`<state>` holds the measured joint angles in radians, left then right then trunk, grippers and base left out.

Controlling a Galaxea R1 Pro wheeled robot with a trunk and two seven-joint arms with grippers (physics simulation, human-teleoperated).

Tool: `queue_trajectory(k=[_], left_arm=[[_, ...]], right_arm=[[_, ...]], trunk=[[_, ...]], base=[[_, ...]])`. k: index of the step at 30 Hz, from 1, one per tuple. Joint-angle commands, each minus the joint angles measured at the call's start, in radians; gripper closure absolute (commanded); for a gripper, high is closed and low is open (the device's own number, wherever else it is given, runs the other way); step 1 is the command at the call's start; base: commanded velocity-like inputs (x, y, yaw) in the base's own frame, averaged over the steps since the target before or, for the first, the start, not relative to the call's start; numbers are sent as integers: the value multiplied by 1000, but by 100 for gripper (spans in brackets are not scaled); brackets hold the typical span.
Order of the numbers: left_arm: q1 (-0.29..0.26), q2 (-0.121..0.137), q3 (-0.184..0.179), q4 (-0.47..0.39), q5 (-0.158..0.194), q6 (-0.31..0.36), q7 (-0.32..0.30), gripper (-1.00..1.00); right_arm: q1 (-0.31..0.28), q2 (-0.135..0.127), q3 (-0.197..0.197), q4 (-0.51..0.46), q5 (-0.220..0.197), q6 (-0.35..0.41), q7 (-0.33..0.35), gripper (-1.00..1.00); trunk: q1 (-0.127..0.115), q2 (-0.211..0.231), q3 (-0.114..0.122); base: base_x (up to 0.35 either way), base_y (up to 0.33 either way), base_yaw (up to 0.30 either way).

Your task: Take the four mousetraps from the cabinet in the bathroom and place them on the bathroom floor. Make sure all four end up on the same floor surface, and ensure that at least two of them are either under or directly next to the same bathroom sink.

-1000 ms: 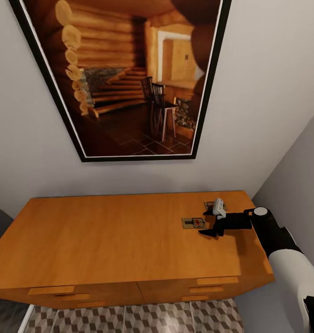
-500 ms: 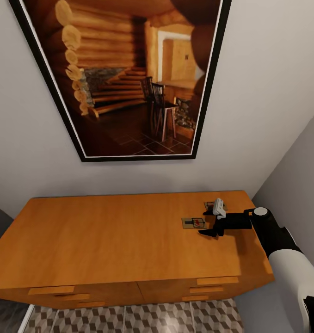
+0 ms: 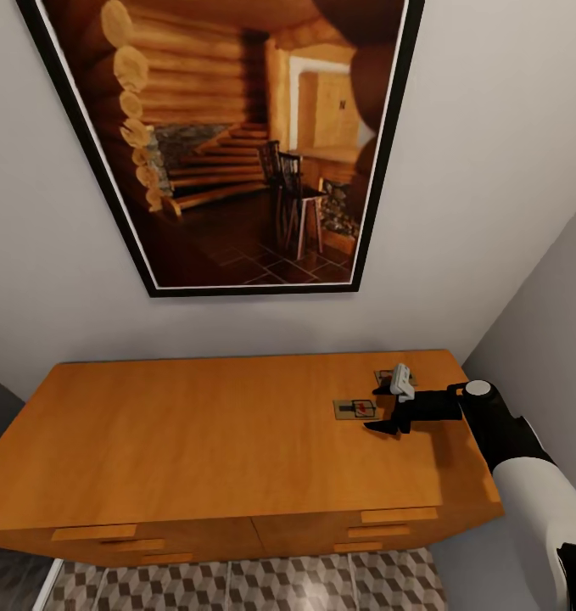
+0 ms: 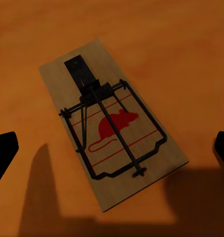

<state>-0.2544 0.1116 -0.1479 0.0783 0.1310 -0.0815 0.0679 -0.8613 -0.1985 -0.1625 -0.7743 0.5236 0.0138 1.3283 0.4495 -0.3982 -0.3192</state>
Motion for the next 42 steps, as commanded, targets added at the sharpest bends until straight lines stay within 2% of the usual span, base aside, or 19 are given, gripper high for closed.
queue_trajectory(k=[1,17,34,42], left_arm=[[-2,0,-9,4,10,-7,0,-100],[-2,-1,-9,4,10,-7,0,-100],[-2,-7,-9,4,10,-7,0,-100],[-2,-9,-9,4,10,-7,0,-100]], right_arm=[[-1,1,-3,-1,6,2,5,-100],[-1,1,-3,-1,6,2,8,-100],[-1,1,-3,-2,7,-1,4,-100],[-1,1,-2,-2,7,-48,3,-100]], trunk=[[1,-2,-2],[1,-2,-3],[1,-2,-24],[1,-2,-31]], base=[[0,0,0],[0,0,0],[0,0,0],[0,0,0]])
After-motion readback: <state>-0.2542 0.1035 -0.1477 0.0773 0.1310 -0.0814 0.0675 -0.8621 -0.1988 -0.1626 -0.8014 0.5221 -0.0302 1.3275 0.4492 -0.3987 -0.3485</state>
